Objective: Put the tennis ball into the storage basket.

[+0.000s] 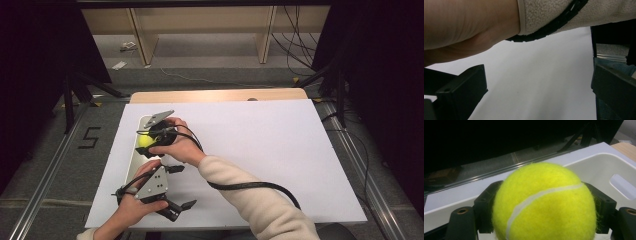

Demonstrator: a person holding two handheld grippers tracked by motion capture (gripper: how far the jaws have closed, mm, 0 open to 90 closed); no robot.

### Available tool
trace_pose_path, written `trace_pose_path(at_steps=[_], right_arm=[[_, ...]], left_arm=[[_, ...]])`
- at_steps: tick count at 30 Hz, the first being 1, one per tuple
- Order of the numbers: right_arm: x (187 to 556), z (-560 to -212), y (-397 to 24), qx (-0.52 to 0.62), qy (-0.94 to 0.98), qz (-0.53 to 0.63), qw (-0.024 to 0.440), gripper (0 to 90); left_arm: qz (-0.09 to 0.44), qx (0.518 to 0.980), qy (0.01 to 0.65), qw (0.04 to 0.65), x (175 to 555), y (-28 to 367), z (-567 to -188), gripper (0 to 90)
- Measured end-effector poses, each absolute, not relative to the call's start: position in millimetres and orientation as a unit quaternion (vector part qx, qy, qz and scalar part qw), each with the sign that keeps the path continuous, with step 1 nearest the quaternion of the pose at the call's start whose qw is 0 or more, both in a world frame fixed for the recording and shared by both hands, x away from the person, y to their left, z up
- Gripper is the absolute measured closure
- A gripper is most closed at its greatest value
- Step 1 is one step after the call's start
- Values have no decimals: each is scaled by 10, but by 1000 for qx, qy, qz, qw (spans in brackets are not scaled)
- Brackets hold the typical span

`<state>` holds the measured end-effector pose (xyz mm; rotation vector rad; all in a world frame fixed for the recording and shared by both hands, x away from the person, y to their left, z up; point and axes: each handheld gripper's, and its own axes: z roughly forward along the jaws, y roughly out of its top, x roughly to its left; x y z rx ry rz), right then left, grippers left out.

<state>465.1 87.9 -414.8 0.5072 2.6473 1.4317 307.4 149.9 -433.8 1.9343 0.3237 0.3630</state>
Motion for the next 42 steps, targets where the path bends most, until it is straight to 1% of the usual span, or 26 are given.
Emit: trace_pose_path(at_steps=[42], right_arm=[[4651,-4304,993,158,881,445,39,259]], left_arm=[[151,816,137,540,3075,1500,-4345,0]])
